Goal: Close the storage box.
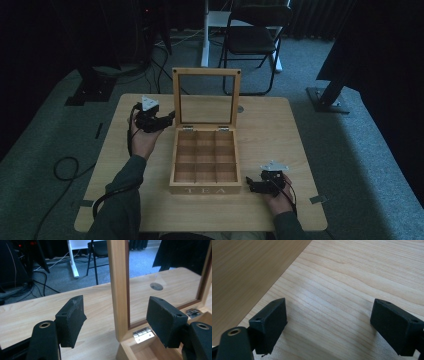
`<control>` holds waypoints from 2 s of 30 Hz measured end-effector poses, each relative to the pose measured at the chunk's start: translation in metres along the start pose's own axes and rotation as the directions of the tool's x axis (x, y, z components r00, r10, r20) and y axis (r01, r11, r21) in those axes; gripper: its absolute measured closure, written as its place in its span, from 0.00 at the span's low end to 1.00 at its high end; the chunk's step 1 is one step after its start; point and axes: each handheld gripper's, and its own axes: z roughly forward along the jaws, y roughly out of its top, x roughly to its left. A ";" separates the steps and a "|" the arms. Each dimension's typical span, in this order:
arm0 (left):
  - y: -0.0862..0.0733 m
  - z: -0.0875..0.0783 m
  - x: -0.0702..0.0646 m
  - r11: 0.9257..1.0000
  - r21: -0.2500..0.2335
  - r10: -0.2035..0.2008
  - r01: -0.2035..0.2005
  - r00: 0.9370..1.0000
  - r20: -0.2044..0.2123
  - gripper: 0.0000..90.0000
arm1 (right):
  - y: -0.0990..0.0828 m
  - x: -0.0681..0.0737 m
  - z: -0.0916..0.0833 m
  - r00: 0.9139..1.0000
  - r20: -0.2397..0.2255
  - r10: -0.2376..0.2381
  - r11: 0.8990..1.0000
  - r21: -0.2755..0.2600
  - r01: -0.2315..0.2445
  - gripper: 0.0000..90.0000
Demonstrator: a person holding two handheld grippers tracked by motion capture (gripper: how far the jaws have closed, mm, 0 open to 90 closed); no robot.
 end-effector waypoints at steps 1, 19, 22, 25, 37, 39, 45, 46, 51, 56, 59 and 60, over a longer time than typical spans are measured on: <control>0.001 0.003 0.000 1.000 0.003 0.006 -0.006 1.000 -0.001 0.34 | 0.000 0.000 0.000 1.000 0.000 0.000 1.000 0.000 0.000 0.15; 0.017 0.041 0.009 0.995 0.088 -0.041 0.039 0.999 0.020 0.44 | 0.000 0.001 0.000 1.000 0.003 0.002 1.000 0.000 -0.002 0.15; 0.019 0.047 0.008 0.995 0.095 -0.046 0.043 0.999 0.024 0.47 | 0.000 0.001 0.000 1.000 0.004 0.003 1.000 0.000 -0.003 0.15; 0.022 0.051 0.006 0.995 0.096 -0.044 0.040 0.998 0.038 0.48 | 0.000 0.001 0.000 1.000 0.004 0.003 1.000 0.000 -0.003 0.15; 0.037 0.059 -0.001 0.995 0.097 -0.029 0.021 0.996 0.082 0.59 | -0.001 0.001 -0.001 1.000 0.001 -0.001 1.000 0.000 0.001 0.15; 0.038 0.060 0.000 0.995 0.092 -0.034 0.026 0.995 0.093 0.56 | -0.001 0.001 -0.001 1.000 0.001 -0.001 1.000 0.000 0.001 0.15; 0.042 0.064 0.001 0.997 0.062 -0.045 0.037 0.992 0.121 0.50 | -0.001 0.002 -0.001 1.000 -0.001 -0.004 1.000 0.000 0.004 0.15; 0.042 0.064 0.001 0.997 0.062 -0.045 0.037 0.992 0.121 0.51 | -0.001 0.002 -0.001 1.000 -0.001 -0.004 1.000 0.000 0.004 0.15; 0.043 0.060 0.000 0.997 0.060 -0.057 0.050 0.991 0.121 0.53 | -0.001 0.002 -0.001 1.000 -0.005 -0.007 1.000 0.000 0.007 0.15; 0.042 0.055 -0.003 0.997 0.053 -0.057 0.052 0.992 0.108 0.53 | -0.001 0.002 -0.001 1.000 -0.005 -0.006 1.000 0.000 0.006 0.15; 0.040 0.052 -0.005 0.998 0.042 -0.053 0.048 0.993 0.107 0.53 | -0.001 0.002 -0.001 1.000 -0.005 -0.006 1.000 0.000 0.006 0.15; 0.039 0.050 -0.006 0.998 0.035 -0.048 0.045 0.993 0.104 0.53 | -0.001 0.002 -0.001 1.000 -0.005 -0.005 1.000 0.001 0.005 0.15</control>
